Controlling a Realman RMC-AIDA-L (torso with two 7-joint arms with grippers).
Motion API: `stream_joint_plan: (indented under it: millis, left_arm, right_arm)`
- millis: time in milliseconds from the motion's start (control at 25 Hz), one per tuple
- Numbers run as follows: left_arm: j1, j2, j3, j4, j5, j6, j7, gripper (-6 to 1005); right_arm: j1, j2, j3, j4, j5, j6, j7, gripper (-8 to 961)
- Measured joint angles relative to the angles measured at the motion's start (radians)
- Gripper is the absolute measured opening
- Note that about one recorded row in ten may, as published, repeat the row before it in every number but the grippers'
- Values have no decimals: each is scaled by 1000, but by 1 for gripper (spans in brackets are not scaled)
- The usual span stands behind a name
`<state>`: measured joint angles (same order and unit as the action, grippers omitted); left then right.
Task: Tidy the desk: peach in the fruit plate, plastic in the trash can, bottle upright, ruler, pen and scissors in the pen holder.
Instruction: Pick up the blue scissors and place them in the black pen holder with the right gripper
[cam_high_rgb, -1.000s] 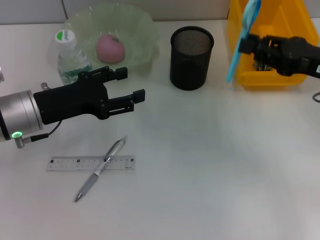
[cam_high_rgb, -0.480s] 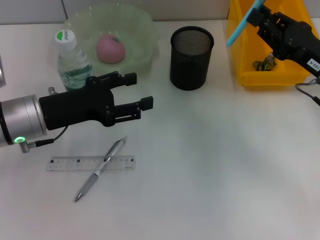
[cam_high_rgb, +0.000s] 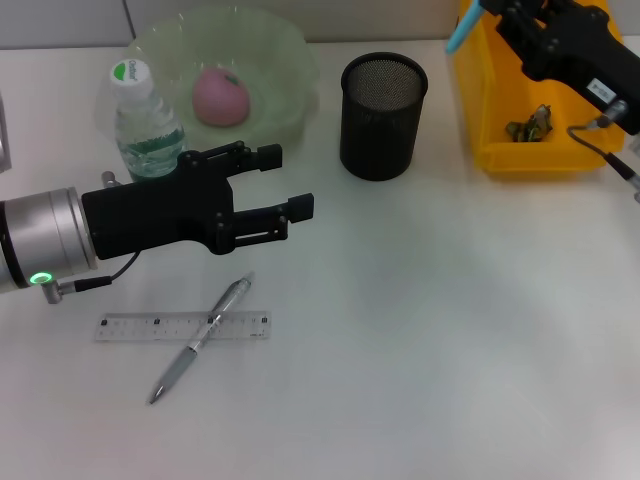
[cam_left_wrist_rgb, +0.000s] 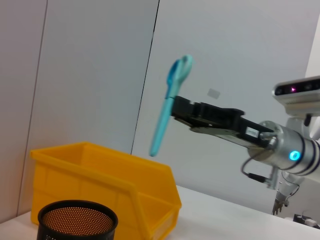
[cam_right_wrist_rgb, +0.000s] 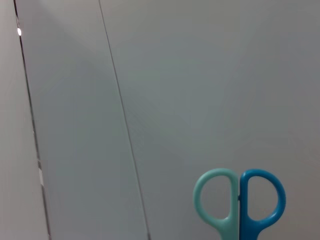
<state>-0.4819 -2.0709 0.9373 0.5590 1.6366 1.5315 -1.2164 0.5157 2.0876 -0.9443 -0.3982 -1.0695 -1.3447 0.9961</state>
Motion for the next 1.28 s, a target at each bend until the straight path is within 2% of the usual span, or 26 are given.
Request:
stream_joint_plan:
  millis: [240,440,680,1280]
  left_arm:
    - [-2,0,0,1,0,-1,-2,784]
    - [-2,0,0,1,0,0,-8,784]
    - [-4,0,0,1,0,-6,-2,784]
    - [-12,0,0,1,0,-34,0,784]
  right_arm:
    - [101,3,-5,110,1,105,-186,217]
    - [130,4,-5,161,1,137,-280,218]
    - [141,4,-5,196,0,147,-361,218]
    - [158,5,-6,220,-5,235,-365,219]
